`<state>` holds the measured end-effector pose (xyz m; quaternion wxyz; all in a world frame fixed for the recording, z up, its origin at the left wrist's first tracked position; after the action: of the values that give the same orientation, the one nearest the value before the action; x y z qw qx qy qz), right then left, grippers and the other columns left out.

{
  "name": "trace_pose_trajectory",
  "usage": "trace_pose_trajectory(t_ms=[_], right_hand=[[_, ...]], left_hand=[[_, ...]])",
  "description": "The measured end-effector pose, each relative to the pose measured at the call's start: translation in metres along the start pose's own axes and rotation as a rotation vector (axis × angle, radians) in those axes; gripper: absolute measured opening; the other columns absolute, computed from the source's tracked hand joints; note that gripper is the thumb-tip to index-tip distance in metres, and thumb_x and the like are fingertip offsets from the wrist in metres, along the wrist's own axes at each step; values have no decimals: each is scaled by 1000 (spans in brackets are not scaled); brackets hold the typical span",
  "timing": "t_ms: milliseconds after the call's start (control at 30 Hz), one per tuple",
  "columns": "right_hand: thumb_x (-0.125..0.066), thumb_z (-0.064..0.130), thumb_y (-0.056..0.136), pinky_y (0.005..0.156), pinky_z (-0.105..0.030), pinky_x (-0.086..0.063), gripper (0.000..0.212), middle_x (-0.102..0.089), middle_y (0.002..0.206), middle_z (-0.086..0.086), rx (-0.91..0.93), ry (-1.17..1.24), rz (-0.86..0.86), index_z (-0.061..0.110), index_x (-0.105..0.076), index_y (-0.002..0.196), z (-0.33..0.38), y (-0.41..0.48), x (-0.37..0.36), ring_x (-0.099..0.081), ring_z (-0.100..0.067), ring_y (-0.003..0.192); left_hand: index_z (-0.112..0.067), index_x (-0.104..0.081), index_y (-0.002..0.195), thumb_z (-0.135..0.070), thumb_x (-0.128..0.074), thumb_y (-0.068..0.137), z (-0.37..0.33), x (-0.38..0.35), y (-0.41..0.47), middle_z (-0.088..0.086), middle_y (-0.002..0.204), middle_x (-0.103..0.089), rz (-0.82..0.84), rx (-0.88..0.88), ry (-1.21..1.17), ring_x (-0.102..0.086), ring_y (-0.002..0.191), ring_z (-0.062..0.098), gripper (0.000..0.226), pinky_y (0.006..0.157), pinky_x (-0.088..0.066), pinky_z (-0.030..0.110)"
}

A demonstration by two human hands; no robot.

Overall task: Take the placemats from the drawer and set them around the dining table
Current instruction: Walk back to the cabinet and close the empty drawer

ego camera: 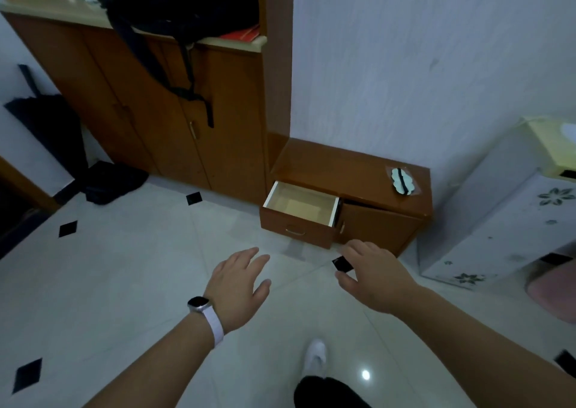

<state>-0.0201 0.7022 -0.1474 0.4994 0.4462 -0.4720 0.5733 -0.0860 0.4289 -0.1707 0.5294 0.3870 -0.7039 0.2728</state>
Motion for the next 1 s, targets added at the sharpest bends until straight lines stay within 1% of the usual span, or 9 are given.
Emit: trace_pose_trajectory(t_ms=[100,233,333,467,667,733,833,900,1000], right_hand=[[-42,54,93,88,-30,-42,53,-54,131,6,-18,24,10,23,-50,136,-18,38,-14,-51,-15,113],[-40,54,94,95,-35,-42,56,-49,138,4,-14,68,100,24,-44,141,-42,105,-38,-47,-18,122],[-40,53,95,95,-35,-42,55,-48,139,3,-6,107,128,23,-45,141,-63,160,-45,-46,-19,123],[-42,51,93,89,-36,-41,49,-53,129,2,-19,140,127,24,-50,134,-101,218,-42,-49,-20,117],[-44,48,93,86,-35,-44,40,-54,119,3,-90,141,157,22,-55,121,-145,265,-51,-52,-20,111],[-43,48,93,87,-35,-45,43,-54,122,3,-105,157,181,22,-52,127,-151,274,-61,-52,-20,112],[-42,49,95,94,-37,-43,50,-52,130,1,-144,179,224,22,-47,137,-156,285,-86,-48,-20,119],[-42,49,95,97,-38,-42,51,-51,133,0,-165,185,229,21,-46,139,-156,294,-110,-48,-21,121],[-42,49,95,97,-37,-42,52,-51,135,-1,-174,189,211,21,-46,139,-159,315,-159,-47,-22,123]], left_hand=[[-23,-50,139,-43,-52,92,9,-10,39,5,146,-47,33,-18,3,-43,133,25,51,104,-37,41],[-23,-48,140,-44,-50,92,30,-23,95,5,148,-46,101,10,29,-42,134,25,53,106,-35,39],[-25,-46,142,-45,-49,93,47,-28,145,3,149,-43,151,42,47,-40,135,24,54,107,-33,38],[-26,-43,143,-47,-46,93,61,-36,222,4,150,-42,202,29,82,-39,135,23,55,107,-33,40],[-22,-49,138,-45,-48,89,67,-62,301,6,141,-52,249,-25,108,-49,126,26,54,98,-41,42],[-21,-49,137,-43,-49,90,73,-75,320,6,140,-52,269,-41,104,-49,125,26,52,98,-41,42],[-22,-45,141,-44,-48,93,89,-102,345,4,147,-45,314,-45,107,-42,131,23,53,103,-37,40],[-23,-44,141,-44,-47,93,102,-125,361,2,148,-43,317,-59,104,-41,132,22,53,105,-36,39],[-22,-45,141,-41,-50,92,127,-171,382,3,145,-47,306,-70,100,-43,129,23,52,104,-36,40]])
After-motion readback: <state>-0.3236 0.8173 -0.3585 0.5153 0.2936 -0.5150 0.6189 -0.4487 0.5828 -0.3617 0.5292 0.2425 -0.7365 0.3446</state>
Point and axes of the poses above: each hand's wrist, its own y-axis towards the middle knuckle, its own x-axis out of the back of the hand, z = x × y, the point moved 2 cm from there along y, towards the middle knuckle
